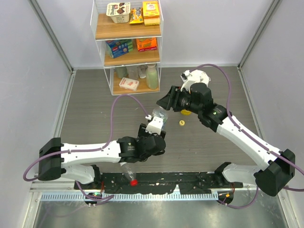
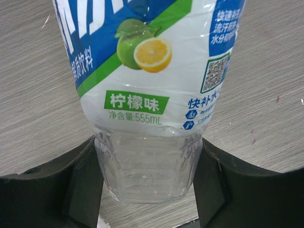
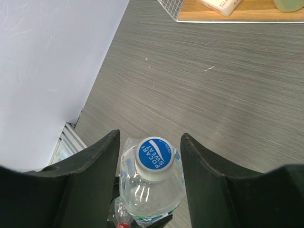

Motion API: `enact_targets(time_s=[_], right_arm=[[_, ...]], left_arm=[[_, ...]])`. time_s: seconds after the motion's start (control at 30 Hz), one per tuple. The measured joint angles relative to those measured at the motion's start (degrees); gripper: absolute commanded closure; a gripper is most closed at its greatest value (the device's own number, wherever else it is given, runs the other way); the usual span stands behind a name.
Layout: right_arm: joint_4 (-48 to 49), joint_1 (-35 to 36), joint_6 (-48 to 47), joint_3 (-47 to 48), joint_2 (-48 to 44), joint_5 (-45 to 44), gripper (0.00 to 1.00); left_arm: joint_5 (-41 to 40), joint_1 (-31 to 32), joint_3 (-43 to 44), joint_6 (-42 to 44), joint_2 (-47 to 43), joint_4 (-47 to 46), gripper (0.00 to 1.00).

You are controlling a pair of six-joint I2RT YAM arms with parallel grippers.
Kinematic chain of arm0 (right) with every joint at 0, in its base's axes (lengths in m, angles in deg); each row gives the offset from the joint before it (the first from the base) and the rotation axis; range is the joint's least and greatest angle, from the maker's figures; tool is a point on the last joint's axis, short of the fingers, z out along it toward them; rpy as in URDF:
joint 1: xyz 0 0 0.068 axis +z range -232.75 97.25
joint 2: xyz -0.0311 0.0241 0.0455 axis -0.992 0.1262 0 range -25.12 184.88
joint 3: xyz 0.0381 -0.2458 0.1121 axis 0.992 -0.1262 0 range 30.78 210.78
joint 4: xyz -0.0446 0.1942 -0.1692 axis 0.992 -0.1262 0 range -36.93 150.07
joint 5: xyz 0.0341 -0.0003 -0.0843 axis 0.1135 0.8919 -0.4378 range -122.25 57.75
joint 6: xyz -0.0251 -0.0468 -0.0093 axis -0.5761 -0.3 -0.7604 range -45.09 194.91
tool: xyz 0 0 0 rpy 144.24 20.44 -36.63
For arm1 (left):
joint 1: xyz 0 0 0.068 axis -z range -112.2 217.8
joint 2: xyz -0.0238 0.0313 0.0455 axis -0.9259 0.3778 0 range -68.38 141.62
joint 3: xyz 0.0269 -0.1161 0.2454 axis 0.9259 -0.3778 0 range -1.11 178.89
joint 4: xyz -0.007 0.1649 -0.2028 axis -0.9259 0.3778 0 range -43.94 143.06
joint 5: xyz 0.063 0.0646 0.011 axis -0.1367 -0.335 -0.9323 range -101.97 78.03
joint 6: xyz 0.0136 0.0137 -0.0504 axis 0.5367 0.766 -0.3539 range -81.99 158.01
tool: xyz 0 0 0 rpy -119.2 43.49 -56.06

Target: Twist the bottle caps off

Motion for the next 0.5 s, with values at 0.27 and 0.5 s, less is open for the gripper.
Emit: enact_targets(time_s=[0.27, 0.5], right_arm=[[-0.04, 0.39, 0.09, 0.00, 0.02, 0.09, 0.43], [0.00, 0.55, 0.11, -0.33, 0.09, 0.11, 0.44]], left_arm=[[-0.02, 0.28, 0.02, -0.31, 0.48, -0.04, 1.00], [-0.09, 0.28, 0.33, -1.03, 0.52, -0.04, 1.00]])
